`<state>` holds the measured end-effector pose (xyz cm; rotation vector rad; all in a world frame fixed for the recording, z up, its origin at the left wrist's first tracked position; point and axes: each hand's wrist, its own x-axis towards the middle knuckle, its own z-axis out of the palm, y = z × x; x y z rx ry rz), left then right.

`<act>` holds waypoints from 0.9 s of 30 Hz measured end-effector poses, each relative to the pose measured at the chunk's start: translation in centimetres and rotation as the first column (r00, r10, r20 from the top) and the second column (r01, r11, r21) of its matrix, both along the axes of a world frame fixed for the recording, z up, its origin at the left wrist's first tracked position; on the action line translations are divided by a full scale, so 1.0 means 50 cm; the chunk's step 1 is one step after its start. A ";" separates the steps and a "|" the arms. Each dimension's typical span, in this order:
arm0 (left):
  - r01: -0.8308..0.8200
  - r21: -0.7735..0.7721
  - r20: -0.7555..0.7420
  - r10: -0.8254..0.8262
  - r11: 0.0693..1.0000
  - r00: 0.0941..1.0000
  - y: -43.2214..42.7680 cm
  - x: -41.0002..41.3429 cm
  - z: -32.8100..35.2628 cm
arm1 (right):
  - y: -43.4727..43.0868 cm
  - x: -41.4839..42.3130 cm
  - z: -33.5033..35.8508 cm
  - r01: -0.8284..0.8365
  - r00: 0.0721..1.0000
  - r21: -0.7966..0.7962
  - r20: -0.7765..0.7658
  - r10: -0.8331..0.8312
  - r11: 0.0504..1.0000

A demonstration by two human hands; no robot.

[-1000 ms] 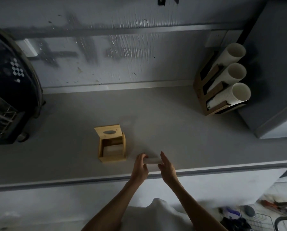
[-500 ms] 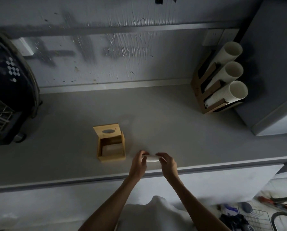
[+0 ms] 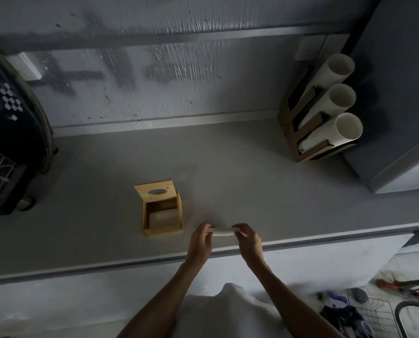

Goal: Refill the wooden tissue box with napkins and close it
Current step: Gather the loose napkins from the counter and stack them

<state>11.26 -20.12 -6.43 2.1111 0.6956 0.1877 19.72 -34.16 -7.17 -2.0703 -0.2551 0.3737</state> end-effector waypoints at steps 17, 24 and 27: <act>-0.009 -0.103 0.012 0.010 0.995 1.000 -0.031 0.015 0.010 | 0.013 -0.002 0.002 -0.030 0.989 0.016 -0.141 0.032 0.999; -0.044 -0.109 0.054 0.050 0.993 0.997 -0.041 0.013 0.003 | 0.013 -0.001 -0.013 -0.023 0.976 0.079 -0.212 0.040 0.997; -0.057 -0.114 0.046 0.062 0.992 0.997 -0.038 0.017 -0.002 | 0.016 0.002 -0.014 -0.036 0.972 0.083 -0.229 0.055 0.996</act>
